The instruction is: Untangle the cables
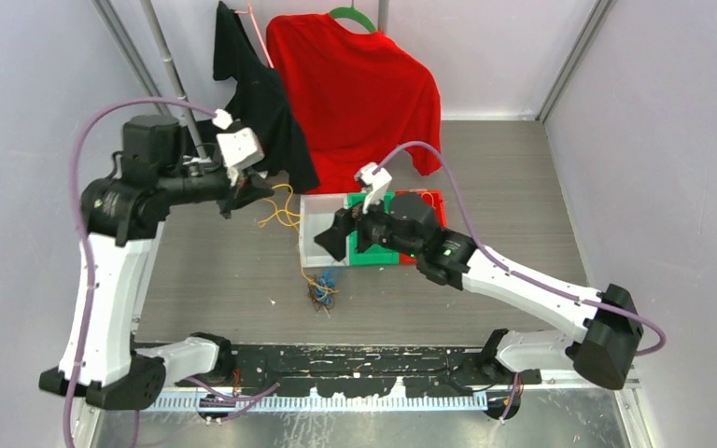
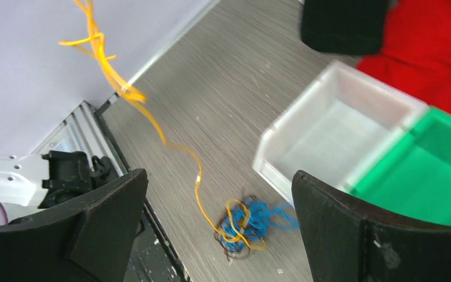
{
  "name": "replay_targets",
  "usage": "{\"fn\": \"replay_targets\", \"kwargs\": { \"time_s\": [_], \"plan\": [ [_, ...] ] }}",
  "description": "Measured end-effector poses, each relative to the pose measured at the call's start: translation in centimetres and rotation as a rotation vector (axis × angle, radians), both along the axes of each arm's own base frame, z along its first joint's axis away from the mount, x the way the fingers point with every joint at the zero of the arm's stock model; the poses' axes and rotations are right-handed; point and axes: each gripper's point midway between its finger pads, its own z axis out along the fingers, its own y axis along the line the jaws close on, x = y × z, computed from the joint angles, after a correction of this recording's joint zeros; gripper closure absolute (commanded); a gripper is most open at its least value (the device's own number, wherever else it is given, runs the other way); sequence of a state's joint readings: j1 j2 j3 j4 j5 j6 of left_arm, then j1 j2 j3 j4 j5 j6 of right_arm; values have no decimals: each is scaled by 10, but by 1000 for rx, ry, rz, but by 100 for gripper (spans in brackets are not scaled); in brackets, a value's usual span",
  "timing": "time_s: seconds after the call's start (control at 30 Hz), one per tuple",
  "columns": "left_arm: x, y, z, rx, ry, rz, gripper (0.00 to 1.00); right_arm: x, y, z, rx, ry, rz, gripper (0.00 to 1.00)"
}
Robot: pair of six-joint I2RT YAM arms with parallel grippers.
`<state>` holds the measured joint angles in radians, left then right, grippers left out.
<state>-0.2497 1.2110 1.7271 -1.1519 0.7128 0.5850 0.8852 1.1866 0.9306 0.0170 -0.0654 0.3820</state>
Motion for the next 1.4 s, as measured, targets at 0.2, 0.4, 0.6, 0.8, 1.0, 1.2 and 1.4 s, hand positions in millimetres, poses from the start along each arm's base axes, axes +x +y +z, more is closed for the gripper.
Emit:
{"fn": "replay_targets", "kwargs": {
  "time_s": [0.2,0.4,0.6,0.8,1.0,1.2,1.4],
  "plan": [
    [-49,-10,61,-184,-45,-35,100,-19,59,26,25,-112,138,1],
    [-65,-16,87,-291,-49,-48,100,-37,92,29,52,-159,206,22],
    [-65,-18,100,-340,-58,-36,100,-30,94,44,96,-201,165,30],
    [-68,-20,130,-428,-97,-27,100,-30,99,46,109,-218,161,30],
    [-78,-20,176,-521,-169,-38,100,-33,128,13,82,-191,177,34],
    [-90,-19,209,-577,-223,-55,100,-28,135,-36,34,-131,141,38],
    [-104,-15,234,-606,-287,-69,100,-28,119,-75,28,-92,86,37]
  ]
}}
